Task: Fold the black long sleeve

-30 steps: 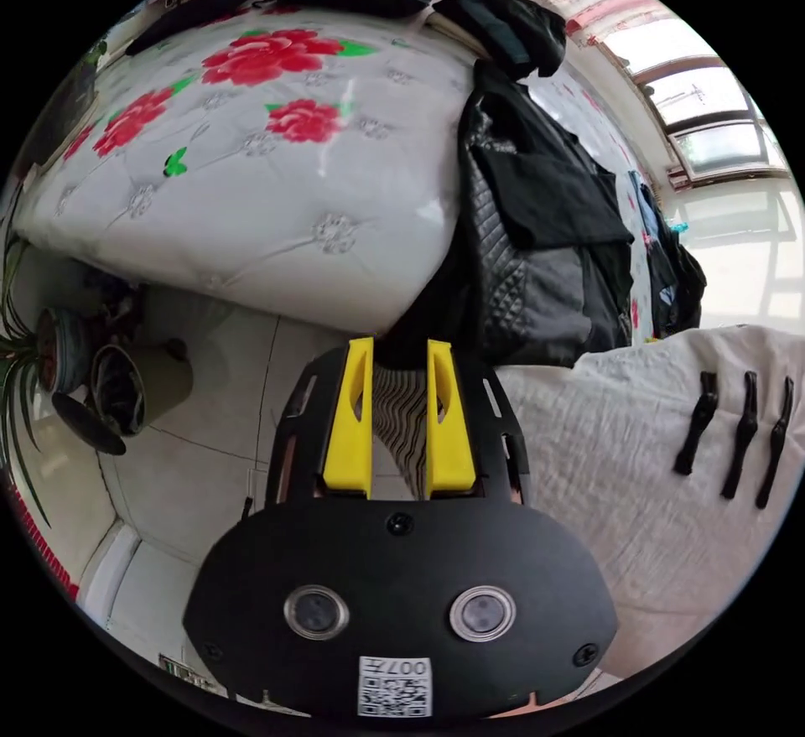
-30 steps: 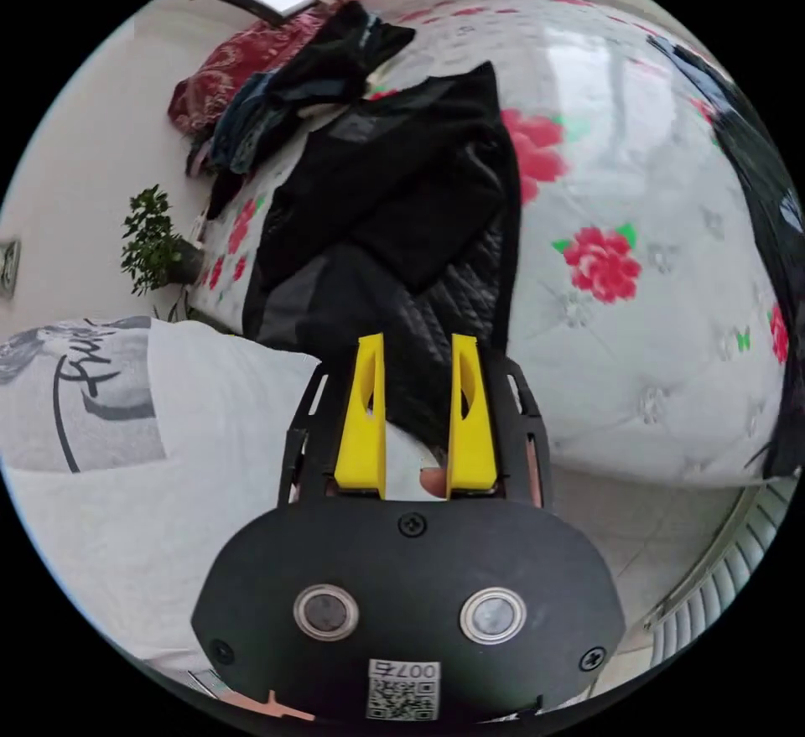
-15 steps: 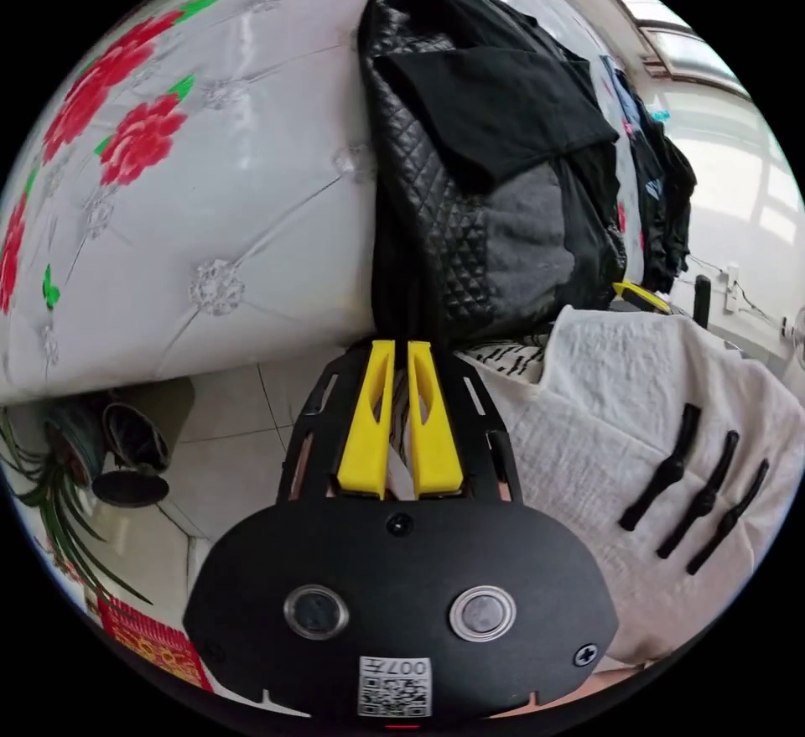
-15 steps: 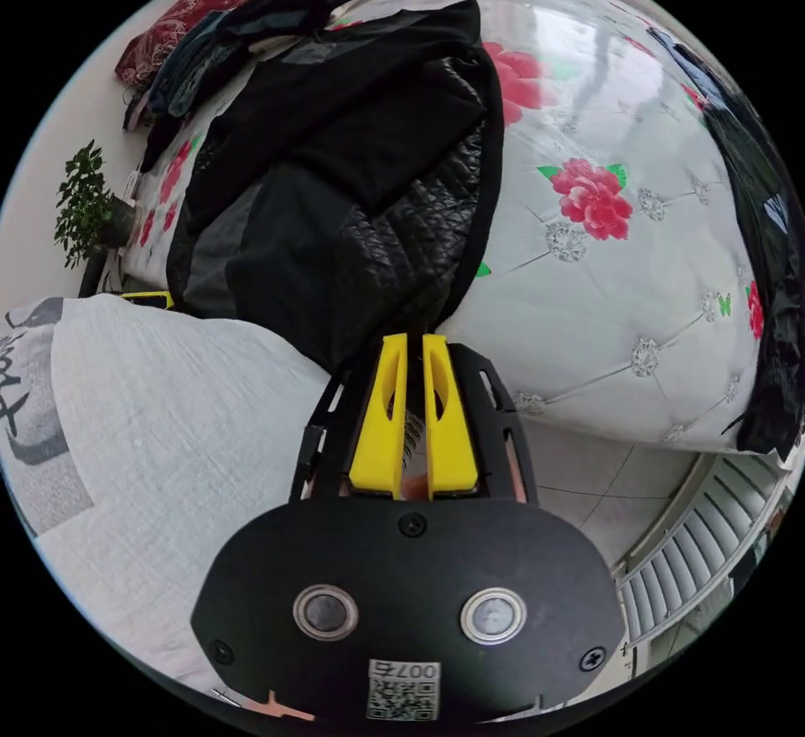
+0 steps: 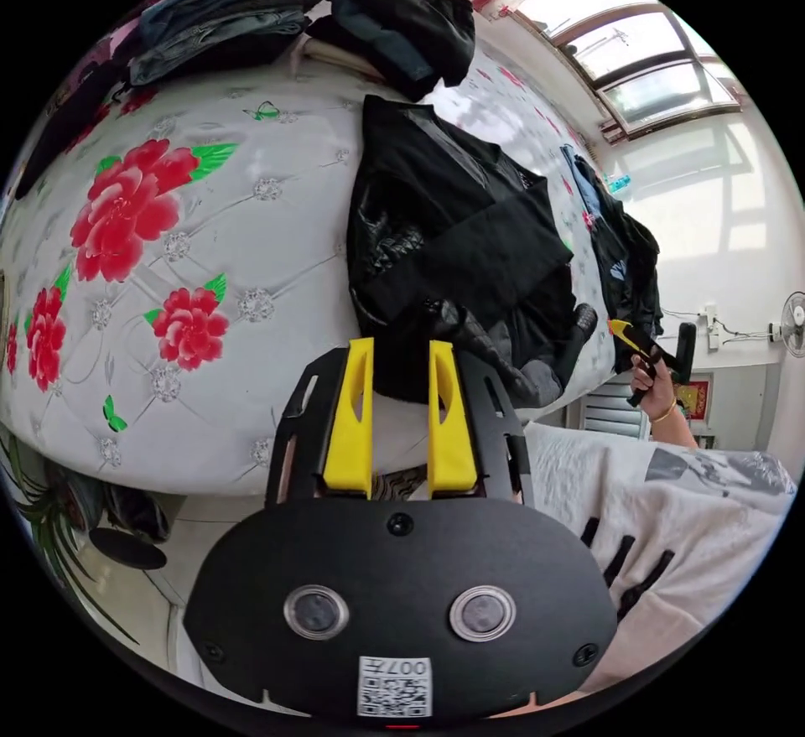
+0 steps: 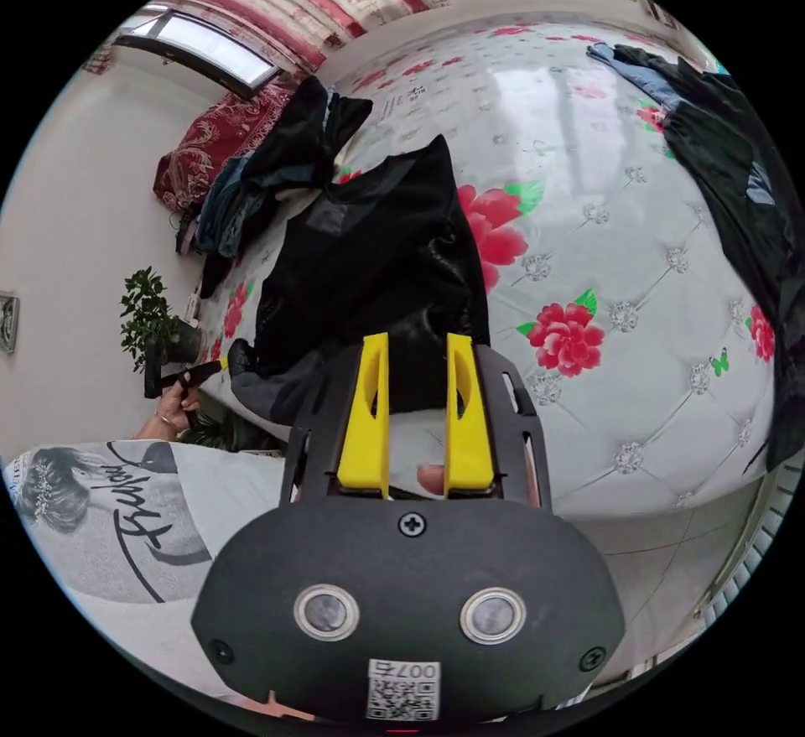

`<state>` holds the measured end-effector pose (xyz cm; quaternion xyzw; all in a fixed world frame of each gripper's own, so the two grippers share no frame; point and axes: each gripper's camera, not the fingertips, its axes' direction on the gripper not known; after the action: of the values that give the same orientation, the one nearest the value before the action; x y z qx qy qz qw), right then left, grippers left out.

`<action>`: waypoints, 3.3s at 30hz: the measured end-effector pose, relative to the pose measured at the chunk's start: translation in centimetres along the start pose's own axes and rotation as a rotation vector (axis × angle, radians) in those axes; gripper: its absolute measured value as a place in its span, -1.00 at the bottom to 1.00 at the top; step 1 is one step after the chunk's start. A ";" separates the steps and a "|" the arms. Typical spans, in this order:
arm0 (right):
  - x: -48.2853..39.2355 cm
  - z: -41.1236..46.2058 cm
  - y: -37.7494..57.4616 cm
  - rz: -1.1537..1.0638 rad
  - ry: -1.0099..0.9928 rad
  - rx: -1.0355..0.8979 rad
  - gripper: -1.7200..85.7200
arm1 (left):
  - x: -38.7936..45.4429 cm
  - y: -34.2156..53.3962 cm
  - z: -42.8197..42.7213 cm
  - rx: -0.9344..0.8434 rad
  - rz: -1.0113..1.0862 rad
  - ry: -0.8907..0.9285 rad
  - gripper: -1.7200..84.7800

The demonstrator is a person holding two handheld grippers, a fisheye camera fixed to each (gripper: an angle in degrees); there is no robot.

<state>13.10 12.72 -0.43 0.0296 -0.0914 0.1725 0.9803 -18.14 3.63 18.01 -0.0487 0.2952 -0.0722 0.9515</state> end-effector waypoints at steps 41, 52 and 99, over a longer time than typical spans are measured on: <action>8.4 -8.3 -15.7 0.072 -0.206 0.093 -0.88 | -11.5 -9.6 -2.2 0.310 -0.373 0.406 -0.76; 8.1 -2.1 -17.5 0.024 0.052 -0.089 -0.81 | -5.6 -12.7 0.8 0.084 -0.055 0.138 -0.71; 16.4 -16.8 -18.9 0.184 -0.717 0.059 -0.96 | -4.6 -11.5 -7.0 0.251 -0.179 0.640 -0.88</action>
<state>37.58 1.91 -14.29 0.1080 -0.4264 0.2410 0.8651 -27.11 -7.25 16.31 0.0680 0.5616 -0.2026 0.7994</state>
